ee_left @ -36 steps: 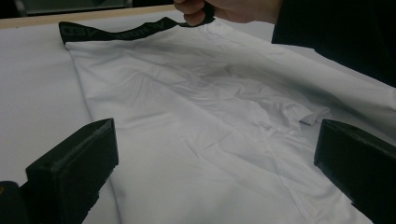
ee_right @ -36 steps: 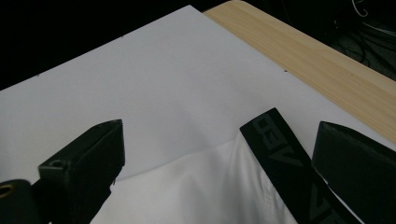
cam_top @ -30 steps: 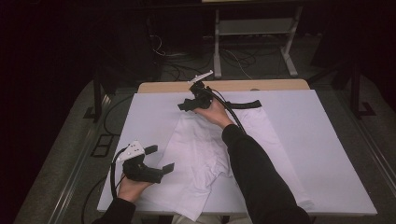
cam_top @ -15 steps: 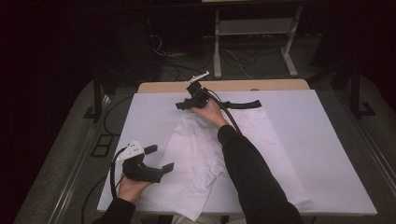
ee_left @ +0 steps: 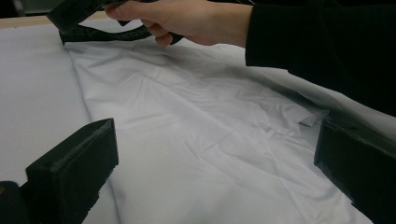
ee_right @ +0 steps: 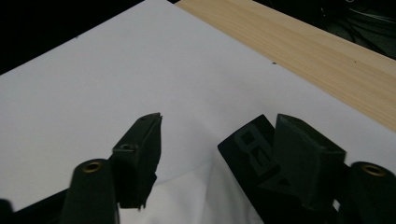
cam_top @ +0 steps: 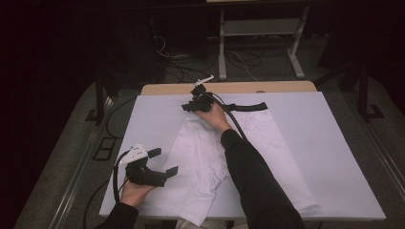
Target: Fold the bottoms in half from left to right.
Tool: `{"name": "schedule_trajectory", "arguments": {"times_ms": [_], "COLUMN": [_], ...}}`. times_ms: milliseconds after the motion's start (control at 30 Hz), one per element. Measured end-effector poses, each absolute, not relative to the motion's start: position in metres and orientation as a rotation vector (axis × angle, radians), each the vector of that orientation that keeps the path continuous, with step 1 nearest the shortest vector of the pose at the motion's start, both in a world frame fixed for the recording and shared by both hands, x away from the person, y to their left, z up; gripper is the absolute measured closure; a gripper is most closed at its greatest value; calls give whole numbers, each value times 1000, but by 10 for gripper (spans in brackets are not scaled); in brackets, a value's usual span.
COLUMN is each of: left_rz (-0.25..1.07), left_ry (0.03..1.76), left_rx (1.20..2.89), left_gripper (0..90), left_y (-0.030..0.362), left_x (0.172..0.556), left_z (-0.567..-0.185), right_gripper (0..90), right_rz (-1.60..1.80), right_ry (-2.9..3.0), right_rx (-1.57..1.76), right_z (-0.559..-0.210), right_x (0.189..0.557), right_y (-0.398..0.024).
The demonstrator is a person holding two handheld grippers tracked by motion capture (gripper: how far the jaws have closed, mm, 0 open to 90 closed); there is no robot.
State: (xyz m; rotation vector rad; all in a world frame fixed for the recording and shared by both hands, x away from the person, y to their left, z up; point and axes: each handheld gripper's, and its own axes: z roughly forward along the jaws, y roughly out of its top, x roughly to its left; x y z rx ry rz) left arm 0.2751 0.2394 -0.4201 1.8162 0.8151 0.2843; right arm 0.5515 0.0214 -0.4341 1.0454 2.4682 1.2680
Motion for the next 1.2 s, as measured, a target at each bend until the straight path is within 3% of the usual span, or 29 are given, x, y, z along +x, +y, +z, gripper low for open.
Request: {"name": "schedule_trajectory", "arguments": {"times_ms": [233,600,833,1000,1200], "left_rz": [282,285,285,288,294], "left_ry": [815,821,822,825,860], "left_rx": [1815,1811,1810,1810,1797], "left_gripper": [0,0,0,0,0], "left_y": [240,242,242,242,250], "left_x": [275,275,274,274,271], "left_z": [-420,-420,-420,-420,-419], "right_gripper": [465,545,666,819,853], "right_rz": [1215,1096,1056,1074,1086], "right_ry": [2468,2443,2417,2434,2433], "right_rx": [1040,1054,1071,1103,1137], "right_z": [-440,-451,-453,-450,-446], "right_x": [554,557,558,558,557], "right_y": [30,39,37,35,32]}}
